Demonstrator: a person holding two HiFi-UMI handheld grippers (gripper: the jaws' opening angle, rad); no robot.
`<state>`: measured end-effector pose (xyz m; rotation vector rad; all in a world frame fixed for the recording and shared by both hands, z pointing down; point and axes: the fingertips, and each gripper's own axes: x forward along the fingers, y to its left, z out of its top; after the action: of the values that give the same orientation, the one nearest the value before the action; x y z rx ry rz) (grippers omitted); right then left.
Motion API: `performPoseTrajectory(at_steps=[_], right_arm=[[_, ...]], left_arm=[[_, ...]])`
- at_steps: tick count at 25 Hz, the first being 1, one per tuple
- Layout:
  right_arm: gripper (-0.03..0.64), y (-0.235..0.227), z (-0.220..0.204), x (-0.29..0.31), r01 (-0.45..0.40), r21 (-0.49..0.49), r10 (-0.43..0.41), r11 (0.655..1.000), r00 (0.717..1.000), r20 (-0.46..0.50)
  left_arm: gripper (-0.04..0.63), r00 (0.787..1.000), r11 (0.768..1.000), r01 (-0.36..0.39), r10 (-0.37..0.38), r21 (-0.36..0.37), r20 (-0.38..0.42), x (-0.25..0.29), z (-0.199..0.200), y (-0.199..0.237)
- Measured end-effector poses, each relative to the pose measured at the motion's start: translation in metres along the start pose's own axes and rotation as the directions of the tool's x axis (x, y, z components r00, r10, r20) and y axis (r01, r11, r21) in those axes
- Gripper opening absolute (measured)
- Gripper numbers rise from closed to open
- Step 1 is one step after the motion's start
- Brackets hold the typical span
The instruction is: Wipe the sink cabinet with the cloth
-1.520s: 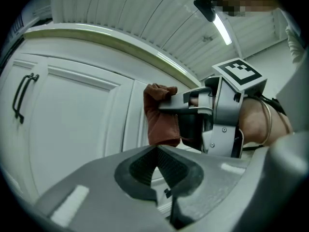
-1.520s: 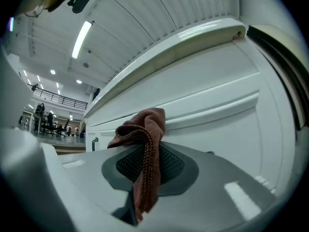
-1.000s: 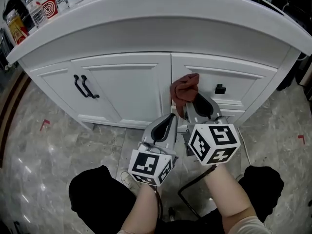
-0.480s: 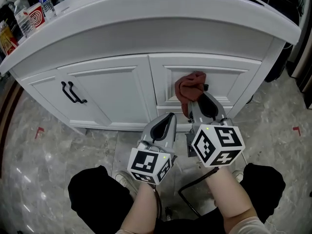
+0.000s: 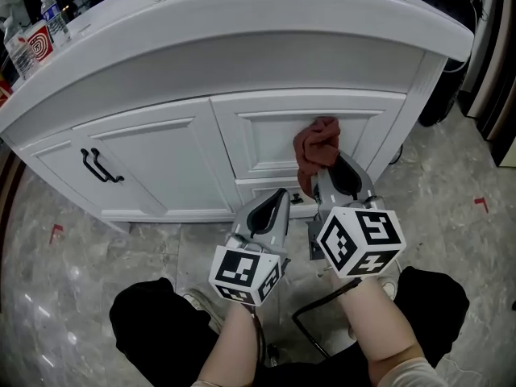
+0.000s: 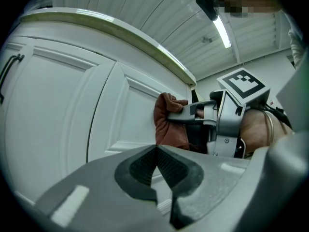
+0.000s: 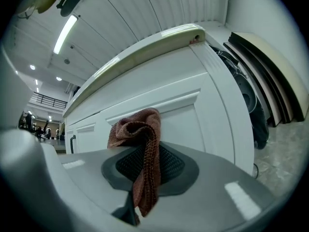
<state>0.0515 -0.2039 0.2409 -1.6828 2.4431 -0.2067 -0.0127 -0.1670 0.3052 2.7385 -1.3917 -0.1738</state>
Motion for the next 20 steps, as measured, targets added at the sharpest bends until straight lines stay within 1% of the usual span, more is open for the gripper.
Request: performPoseTrajectory(at_steps=[2, 6, 9, 14, 16, 20], right_arm=[[0.095, -0.002, 0.0, 0.001, 0.011, -0.006, -0.011, 1.0, 1.0, 0.015], [0.089, -0.022, -0.001, 0.001, 0.086, -0.012, -0.086, 0.996, 0.996, 0.013], [0.089, -0.032, -0.005, 0.007, 0.083, -0.007, -0.083, 0.996, 0.996, -0.008], [0.091, -0.033, -0.005, 0.01, 0.06, -0.013, -0.06, 0.998, 0.998, -0.013], [0.091, -0.037, -0.003, 0.008, 0.06, -0.035, -0.06, 0.998, 0.998, -0.021], [0.092, -0.055, 0.004, 0.0, 0.097, -0.126, -0.101, 0.987, 0.995, -0.02]], left_arm=[[0.0, 1.0, 1.0, -0.006, 0.006, -0.002, -0.003, 0.0, -0.002, 0.002], [0.0, 1.0, 1.0, -0.002, 0.002, -0.009, -0.006, 0.004, -0.005, 0.0], [0.0, 1.0, 1.0, 0.003, -0.003, -0.012, -0.011, 0.008, -0.01, 0.0], [0.0, 1.0, 1.0, 0.009, -0.009, -0.016, -0.016, 0.015, -0.015, 0.0], [0.0, 1.0, 1.0, 0.014, -0.014, -0.018, -0.013, 0.017, -0.014, -0.002], [0.0, 1.0, 0.999, 0.02, -0.021, -0.025, -0.013, 0.023, -0.015, -0.008]])
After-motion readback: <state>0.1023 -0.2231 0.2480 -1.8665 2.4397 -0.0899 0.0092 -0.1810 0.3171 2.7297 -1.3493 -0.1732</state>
